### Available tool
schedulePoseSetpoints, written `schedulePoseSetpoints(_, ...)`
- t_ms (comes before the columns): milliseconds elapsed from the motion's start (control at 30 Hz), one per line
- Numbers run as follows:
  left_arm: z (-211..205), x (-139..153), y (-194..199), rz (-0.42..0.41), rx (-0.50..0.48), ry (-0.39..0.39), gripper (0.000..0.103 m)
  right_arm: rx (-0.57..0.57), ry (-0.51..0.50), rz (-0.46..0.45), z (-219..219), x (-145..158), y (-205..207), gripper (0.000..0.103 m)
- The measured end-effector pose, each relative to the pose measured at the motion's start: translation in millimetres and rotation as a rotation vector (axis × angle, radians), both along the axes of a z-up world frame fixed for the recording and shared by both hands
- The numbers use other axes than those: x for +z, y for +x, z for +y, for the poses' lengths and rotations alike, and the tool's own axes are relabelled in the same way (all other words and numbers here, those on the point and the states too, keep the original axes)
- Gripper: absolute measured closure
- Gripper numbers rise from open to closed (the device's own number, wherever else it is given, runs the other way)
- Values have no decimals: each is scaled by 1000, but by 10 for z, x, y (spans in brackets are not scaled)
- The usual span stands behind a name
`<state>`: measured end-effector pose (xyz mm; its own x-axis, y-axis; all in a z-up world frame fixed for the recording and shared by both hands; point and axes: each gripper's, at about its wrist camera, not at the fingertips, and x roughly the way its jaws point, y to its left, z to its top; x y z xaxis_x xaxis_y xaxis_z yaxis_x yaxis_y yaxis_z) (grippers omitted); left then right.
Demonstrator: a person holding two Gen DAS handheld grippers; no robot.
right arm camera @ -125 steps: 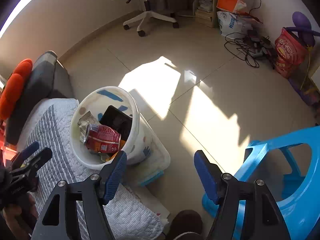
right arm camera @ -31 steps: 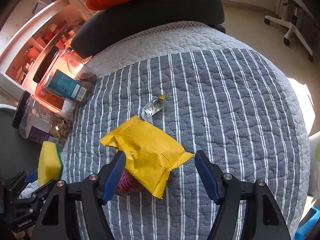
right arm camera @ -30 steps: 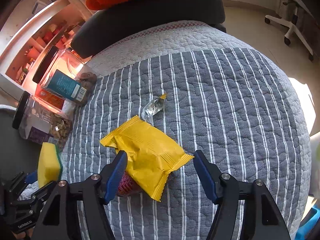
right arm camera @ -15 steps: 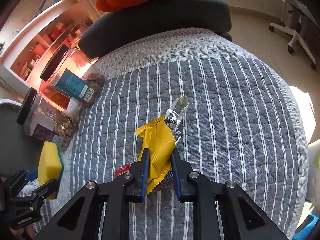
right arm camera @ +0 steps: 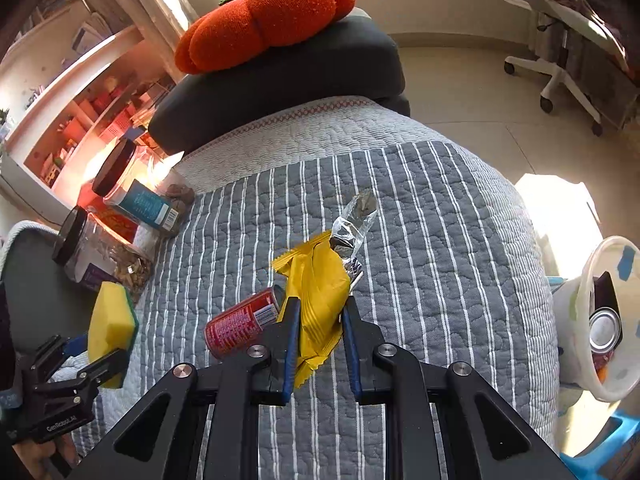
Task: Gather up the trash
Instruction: 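Drop the yellow wrapper into the bucket with the right tool while the left carries the sponge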
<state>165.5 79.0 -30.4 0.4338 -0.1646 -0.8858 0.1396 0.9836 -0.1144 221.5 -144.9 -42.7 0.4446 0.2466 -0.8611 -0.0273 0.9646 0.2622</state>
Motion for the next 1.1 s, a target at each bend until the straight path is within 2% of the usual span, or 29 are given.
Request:
schedulePoseSetpoints(267,-494,57,27,-27,-77,-7,37,-116,-32,-5,-755,144,-311,83)
schedulePoseSetpoints(600,-1107,45,61,-38,-158,-23,37,-333,-45,-12,-1960,311,-759,82)
schedulePoseSetpoints(800,-1442,18,70,-36,-210,-29,37,-457,-78,17,-2564,250,-967,82)
schedulePoseSetpoints(1000,-1756,22,68,-42,-249,-54,37,-531,-110,44,-2922,134,-1087,81)
schedulePoseSetpoints(1100,-1918,15,56,-44,-272,-62,37,-556,-119,56,-3026,37,-1098,75)
